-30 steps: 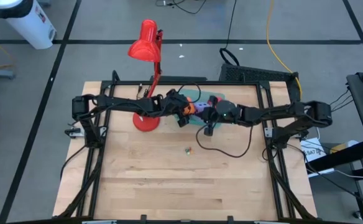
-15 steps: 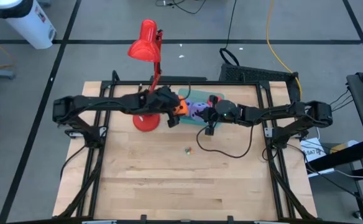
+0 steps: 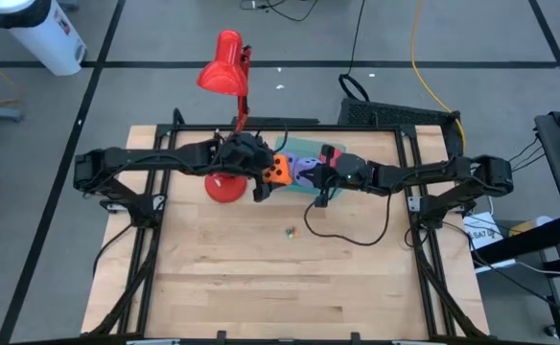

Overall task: Pick & Place Dice
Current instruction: Put the large orange die into the blue bin

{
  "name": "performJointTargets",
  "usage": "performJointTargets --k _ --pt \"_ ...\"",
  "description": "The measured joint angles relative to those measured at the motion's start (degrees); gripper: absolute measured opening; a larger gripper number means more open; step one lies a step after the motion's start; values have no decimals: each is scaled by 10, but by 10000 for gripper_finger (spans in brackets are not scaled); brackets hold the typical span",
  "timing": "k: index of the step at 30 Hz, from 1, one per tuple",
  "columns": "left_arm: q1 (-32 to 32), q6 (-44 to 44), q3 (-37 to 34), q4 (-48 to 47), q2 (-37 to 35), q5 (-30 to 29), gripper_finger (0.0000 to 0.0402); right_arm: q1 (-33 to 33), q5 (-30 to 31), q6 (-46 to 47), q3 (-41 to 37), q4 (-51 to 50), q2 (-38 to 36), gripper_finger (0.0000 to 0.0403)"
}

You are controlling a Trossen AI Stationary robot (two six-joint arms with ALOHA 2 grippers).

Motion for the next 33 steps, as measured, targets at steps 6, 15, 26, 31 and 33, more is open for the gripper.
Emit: performJointTargets --k 6,15,26,31,33 --pt "0 2 0 -4 8 -14 399 18 0 -28 0 35 0 0" --pt "6 6 -1 62 36 -12 399 22 -2 -41 0 46 0 0" --pt "29 -15 1 162 70 37 399 19 -25 -38 0 55 19 0" --pt "40 -22 1 174 89 33 399 16 -6 -36 0 58 37 0" --pt "44 -24 1 187 100 35 399 14 -13 -36 0 58 43 0"
